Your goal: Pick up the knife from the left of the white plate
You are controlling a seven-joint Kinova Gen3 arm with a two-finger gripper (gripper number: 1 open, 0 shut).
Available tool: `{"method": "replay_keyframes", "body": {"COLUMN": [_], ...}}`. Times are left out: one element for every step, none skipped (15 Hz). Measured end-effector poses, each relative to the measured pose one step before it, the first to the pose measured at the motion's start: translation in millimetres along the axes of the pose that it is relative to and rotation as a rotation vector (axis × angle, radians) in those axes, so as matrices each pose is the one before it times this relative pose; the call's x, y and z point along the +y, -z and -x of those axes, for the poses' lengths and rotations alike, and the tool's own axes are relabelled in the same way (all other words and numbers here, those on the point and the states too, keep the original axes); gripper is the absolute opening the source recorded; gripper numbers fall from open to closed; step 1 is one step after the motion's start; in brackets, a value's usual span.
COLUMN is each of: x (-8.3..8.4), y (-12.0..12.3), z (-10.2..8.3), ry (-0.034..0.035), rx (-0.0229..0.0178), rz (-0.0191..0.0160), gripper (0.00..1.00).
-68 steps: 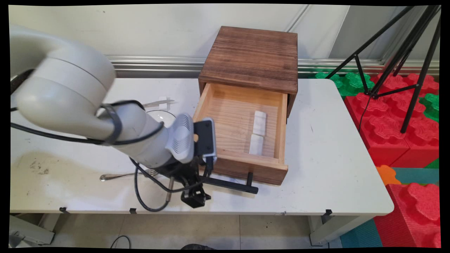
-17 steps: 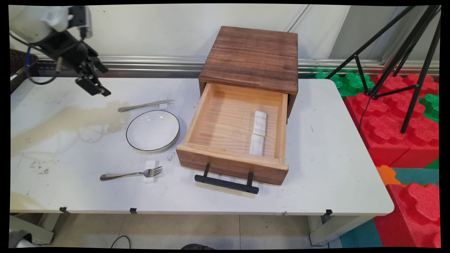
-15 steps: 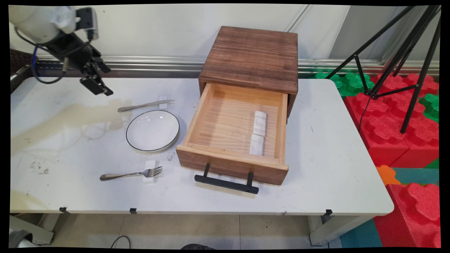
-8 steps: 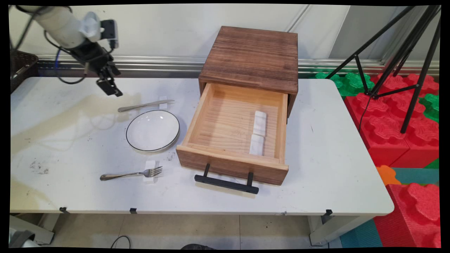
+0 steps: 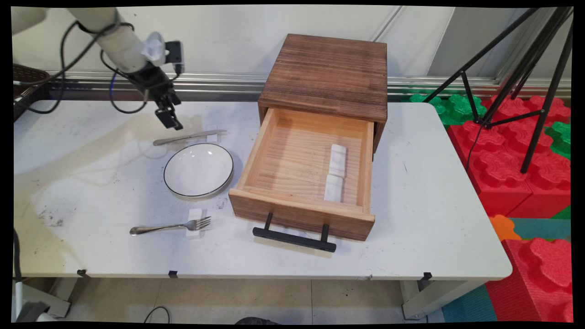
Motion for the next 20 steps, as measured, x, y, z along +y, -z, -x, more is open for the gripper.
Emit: {"method": "replay_keyframes", "body": {"x": [-1.90, -3.14, -2.04, -2.36, -2.01, -1.41, -0.82, -1.20, -0.63, -0.79, -0.83, -0.50, -0.17, 0.01, 0.06, 0.10, 0.37, 0.28, 0.12, 0.06], "y": [-6.33, -10.70, -6.60, -7.26, -6.80, -5.49, -3.42, -5.33, -2.81, -3.30, -4.01, -2.99, -1.66, -2.41, -1.81, -1.07, -1.68, -1.32, -1.39, -0.71], "z": [-2.88, -3.81, -2.13, -1.99, -2.22, -1.57, -1.03, -0.88, -0.43, -0.51, -0.14, -0.32, 0.17, 0.37, 0.41, 0.34, 0.50, 0.34, -0.04, 0.24], "ry": [-0.00223, -0.00315, -0.00168, -0.00077, -0.00086, -0.00031, -0.00104, -0.00022, -0.00061, -0.00011, -0.00003, -0.00026, 0.00019, 0.00052, 0.00087, 0.00124, 0.00285, 0.00307, 0.00252, 0.00167], "rx": [0.00120, 0.00146, 0.00120, 0.00297, 0.00285, 0.00210, 0.00073, 0.00076, 0.00017, 0.00033, -0.00010, 0.00002, -0.00038, 0.00045, 0.00045, 0.00083, 0.00199, 0.00117, 0.00122, 0.00072], "rz": [0.00635, 0.00899, 0.00424, 0.00289, 0.00415, 0.00434, 0.00306, 0.00447, 0.00217, 0.00243, 0.00333, 0.00301, 0.00216, 0.00353, 0.00300, 0.00187, 0.00271, 0.00234, 0.00234, 0.00132], "gripper": [1.00, 1.00, 1.00, 1.00, 1.00, 1.00, 1.00, 1.00, 1.00, 1.00, 1.00, 1.00, 1.00, 1.00, 1.00, 1.00, 1.00, 1.00, 1.00, 1.00]}}
